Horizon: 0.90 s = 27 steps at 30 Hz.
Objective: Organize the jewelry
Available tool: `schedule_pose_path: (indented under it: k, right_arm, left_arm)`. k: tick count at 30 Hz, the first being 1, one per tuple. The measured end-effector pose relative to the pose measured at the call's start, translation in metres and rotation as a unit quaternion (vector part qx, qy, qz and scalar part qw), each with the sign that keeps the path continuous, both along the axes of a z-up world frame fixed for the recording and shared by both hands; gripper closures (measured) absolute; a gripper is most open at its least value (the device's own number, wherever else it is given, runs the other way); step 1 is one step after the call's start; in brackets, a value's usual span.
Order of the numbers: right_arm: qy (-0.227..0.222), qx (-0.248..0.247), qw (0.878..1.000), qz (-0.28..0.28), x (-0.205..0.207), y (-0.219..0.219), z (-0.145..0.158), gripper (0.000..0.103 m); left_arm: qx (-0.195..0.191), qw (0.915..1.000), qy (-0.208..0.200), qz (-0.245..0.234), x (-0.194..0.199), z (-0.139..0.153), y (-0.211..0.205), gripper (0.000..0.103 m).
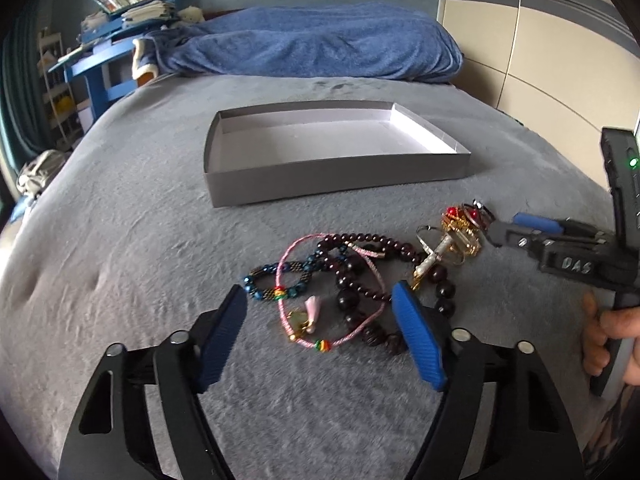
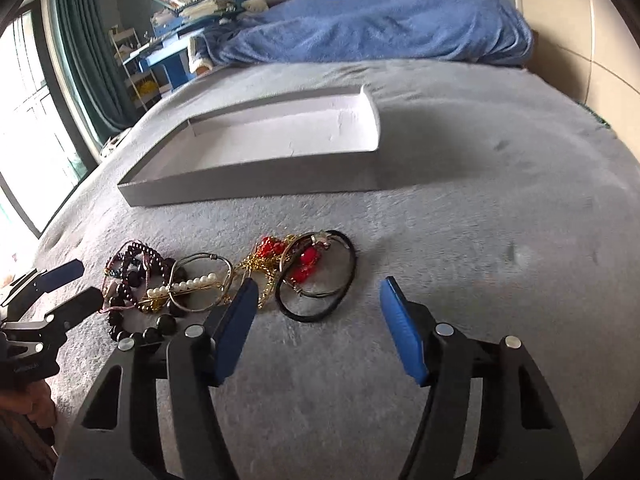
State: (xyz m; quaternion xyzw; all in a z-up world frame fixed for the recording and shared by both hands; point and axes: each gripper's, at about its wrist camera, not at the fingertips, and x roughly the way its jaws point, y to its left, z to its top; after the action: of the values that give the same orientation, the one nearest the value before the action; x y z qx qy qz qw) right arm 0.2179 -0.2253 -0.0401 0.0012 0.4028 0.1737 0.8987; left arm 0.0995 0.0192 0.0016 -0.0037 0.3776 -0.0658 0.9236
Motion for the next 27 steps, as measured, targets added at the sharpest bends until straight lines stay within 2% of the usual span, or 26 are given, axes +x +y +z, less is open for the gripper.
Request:
schedule_pose_path:
  k: [2, 8, 10, 12, 22, 27]
  right_arm:
    - [0.001, -0.017, 1.0, 0.003, 0.002, 0.004, -0.001, 0.048]
    - [0.015, -0.018, 1.0, 0.008, 0.0, 0.009, -0.009, 0.06]
    - [0.016, -0.008, 1.0, 0.004, 0.0, 0.005, -0.01, 0.082]
    - [0.013, 0.001, 1.0, 0.002, 0.0, 0.0, -0.008, 0.093]
    - [-0.017, 0.038, 0.999, -0.025, -0.018, -0.026, 0.007, 0.096]
    - [-0.029, 0.054, 0.997, -0.043, -0.017, -0.038, 0.012, 0.096]
  left_arm:
    - [-0.004, 1.0, -0.006, -0.002, 0.0, 0.003, -0.001, 0.03]
    - [0.004, 0.9998, -0.012, -0.012, -0.006, 0.001, -0.008, 0.03]
    - [0.008, 0.9997, -0.018, -0.017, -0.006, 0.003, -0.012, 0.03]
    - [0.007, 0.9996, -0.02, -0.02, -0.008, 0.003, -0.014, 0.03]
    - [0.017, 0.998, -0.023, -0.056, -0.003, 0.008, -0.045, 0.031]
    - [0.034, 0.996, -0.013, -0.082, 0.009, 0.006, -0.071, 0.037]
